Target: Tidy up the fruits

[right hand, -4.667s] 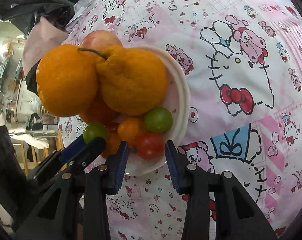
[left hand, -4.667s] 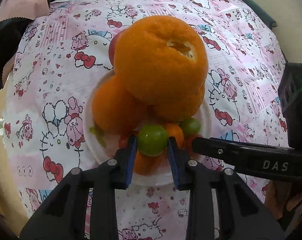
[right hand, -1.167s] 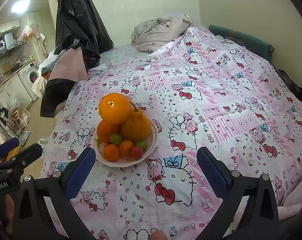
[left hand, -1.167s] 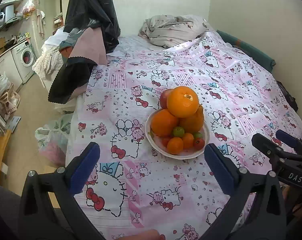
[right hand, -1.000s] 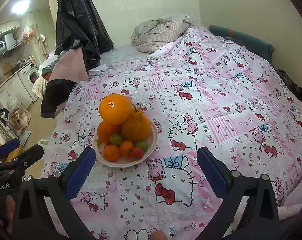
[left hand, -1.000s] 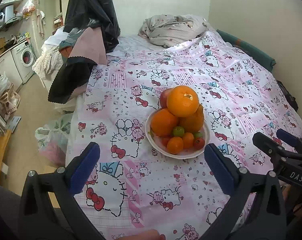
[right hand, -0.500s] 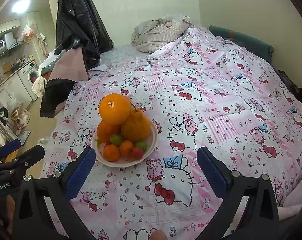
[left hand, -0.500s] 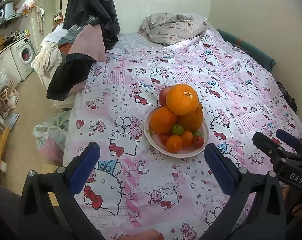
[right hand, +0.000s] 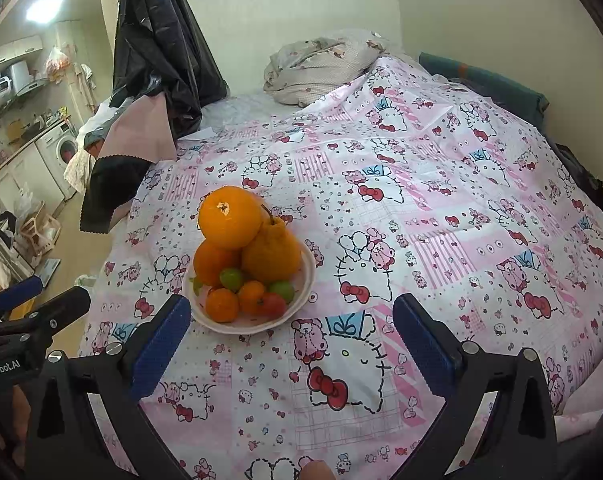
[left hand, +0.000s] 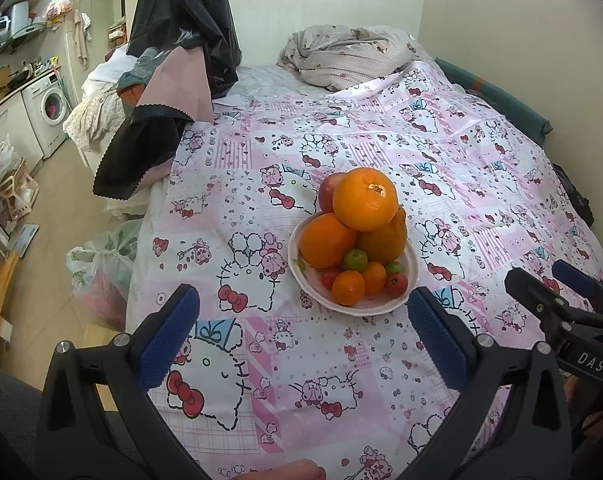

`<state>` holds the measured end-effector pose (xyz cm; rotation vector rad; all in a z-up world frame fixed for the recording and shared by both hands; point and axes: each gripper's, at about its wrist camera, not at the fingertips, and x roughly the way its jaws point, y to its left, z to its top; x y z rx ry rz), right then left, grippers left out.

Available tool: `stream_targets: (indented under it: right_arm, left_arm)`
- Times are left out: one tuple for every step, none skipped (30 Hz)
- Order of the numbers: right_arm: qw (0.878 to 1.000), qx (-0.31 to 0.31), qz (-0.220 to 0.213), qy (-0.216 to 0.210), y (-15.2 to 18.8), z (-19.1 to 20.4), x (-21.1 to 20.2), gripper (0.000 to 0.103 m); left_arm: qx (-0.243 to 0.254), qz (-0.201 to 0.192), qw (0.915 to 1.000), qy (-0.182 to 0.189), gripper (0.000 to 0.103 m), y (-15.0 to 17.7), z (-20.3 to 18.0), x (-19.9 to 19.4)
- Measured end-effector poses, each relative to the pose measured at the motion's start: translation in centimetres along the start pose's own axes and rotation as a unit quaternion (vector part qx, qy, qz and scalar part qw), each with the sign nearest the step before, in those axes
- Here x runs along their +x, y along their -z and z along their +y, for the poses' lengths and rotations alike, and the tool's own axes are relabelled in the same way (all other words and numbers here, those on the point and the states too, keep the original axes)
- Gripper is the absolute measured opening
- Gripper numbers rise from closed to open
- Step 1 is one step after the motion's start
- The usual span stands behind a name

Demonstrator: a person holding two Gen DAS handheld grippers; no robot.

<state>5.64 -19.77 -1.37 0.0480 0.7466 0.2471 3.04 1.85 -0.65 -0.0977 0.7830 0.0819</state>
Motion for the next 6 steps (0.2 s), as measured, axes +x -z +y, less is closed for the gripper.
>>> stream_targets:
  right_arm:
    - [1.0, 0.0, 0.0, 0.0, 0.01, 0.08, 0.04, 0.103]
    - [1.0, 0.0, 0.001, -0.001, 0.0, 0.07, 0.03, 0.103]
    - [1.0, 0.0, 0.001, -0.001, -0.01, 0.09, 0.04, 0.103]
    - [1.0, 0.0, 0.001, -0.001, -0.02, 0.1, 0.0, 0.103]
    - [1.0, -0.001, 0.001, -0.001, -0.02, 0.09, 0.03, 0.103]
    - [1.0, -0.001, 0.001, -0.002, -0.02, 0.14, 0.06, 0.103]
  left_arm:
    - [0.0, 0.0, 1.0, 0.0, 0.103, 0.02, -0.01, 0.03]
    - [-0.001, 0.001, 1.0, 0.0, 0.103, -0.01, 0.01, 0.02]
    - [-0.001, 0.0, 1.0, 0.0, 0.103, 0.01, 0.0, 0.02]
    - [-0.001, 0.0, 1.0, 0.0, 0.103, -0.01, 0.02, 0.02]
    - [-0.001, -0.001, 1.0, 0.0, 0.103, -0.02, 0.03, 0.01]
    - [-0.002, -0.001, 1.0, 0.0, 0.103, 0.03, 0.02, 0.04]
